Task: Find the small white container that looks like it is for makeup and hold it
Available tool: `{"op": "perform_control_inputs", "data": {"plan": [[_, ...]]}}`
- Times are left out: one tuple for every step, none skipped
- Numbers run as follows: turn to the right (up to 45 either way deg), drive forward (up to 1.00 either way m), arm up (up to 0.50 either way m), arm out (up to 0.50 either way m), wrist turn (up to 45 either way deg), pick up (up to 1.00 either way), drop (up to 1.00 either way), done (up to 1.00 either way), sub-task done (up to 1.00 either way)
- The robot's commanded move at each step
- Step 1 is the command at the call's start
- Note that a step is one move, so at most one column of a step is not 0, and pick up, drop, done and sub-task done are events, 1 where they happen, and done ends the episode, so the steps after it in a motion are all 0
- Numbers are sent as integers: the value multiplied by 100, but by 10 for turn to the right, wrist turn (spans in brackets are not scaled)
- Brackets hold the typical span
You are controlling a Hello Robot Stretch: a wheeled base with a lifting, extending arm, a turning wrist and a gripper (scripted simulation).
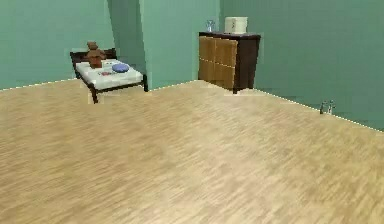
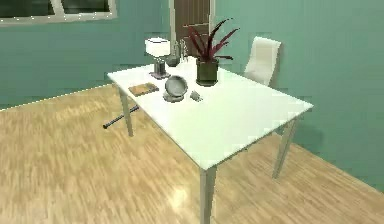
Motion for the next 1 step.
{"op": "perform_control_inputs", "data": {"plan": [[450,0,0,0,0,0,0,0,0]]}}
